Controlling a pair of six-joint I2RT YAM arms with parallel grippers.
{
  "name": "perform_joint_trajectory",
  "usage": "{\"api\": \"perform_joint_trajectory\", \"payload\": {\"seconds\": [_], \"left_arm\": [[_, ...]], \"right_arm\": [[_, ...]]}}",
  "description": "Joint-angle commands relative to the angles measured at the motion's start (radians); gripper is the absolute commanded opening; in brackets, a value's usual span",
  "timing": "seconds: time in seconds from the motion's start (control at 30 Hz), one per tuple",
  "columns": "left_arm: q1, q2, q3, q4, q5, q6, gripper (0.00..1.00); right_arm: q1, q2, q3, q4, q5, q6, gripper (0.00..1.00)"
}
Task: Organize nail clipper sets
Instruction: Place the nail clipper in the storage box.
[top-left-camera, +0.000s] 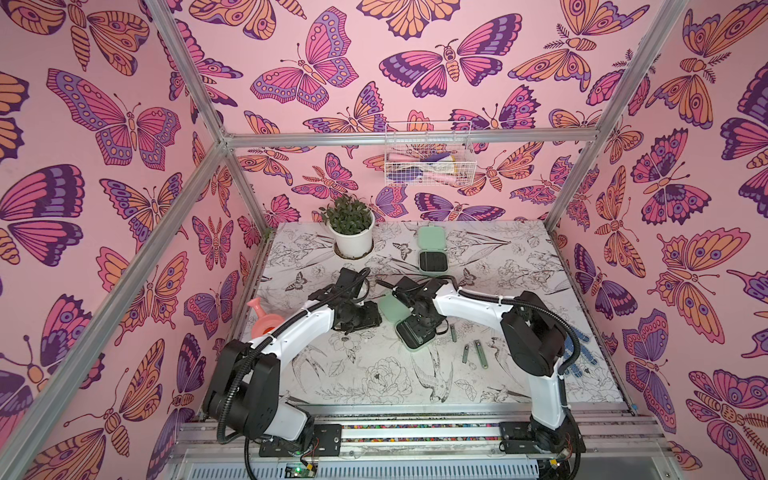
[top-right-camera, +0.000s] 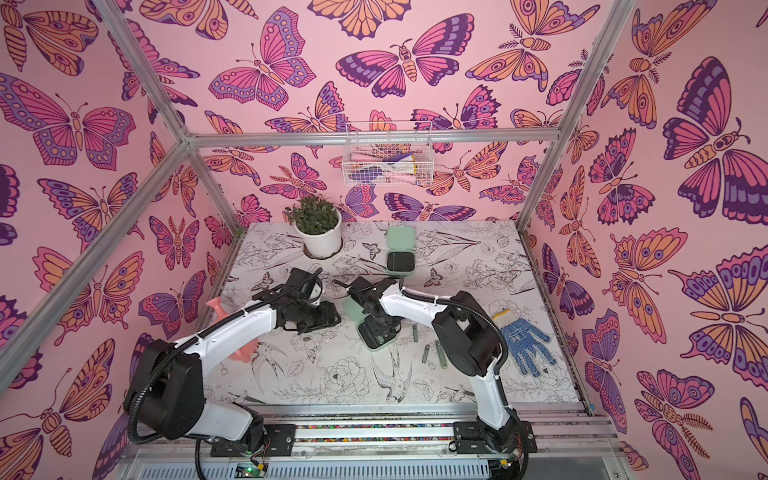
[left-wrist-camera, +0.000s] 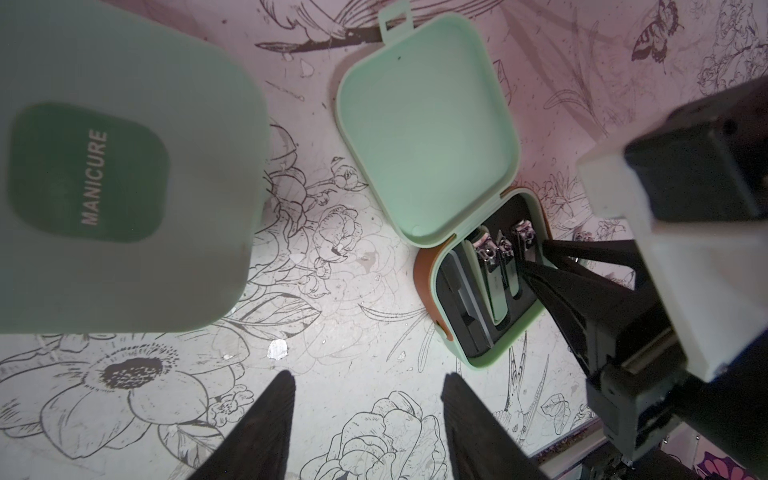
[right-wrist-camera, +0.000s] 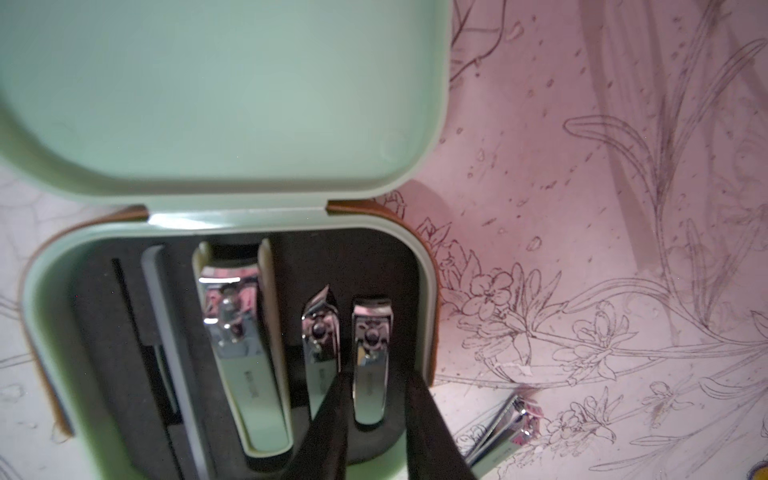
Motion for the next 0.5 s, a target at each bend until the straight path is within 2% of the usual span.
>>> {"api": "perform_joint_trajectory", "payload": {"seconds": [0.0,0.17,0.33,0.47], "left_arm": [[-0.009,0.002,-0.016,0.004,-0.001,0.017,0.59],[-0.023,0.000,-0.013,0.003,-0.011,0.015,0.59],[-0.046,0.007,-0.016,0.003,-0.022,0.013,0.57],[-0.058,0.022,-0.014,0.003,-0.023,0.008,0.56]], "right_arm": [[-0.008,-0.049,0.025,-0.019,-0.020,0.005,0.27],[-0.017,-0.076,0.027,-0.013,-0.045,0.009,0.27],[-0.028,-0.078,0.035,0.003,-0.080,0.014,0.20],[-0.031,-0.048,0.049,0.014,-0.089,0.016,0.19]]}}
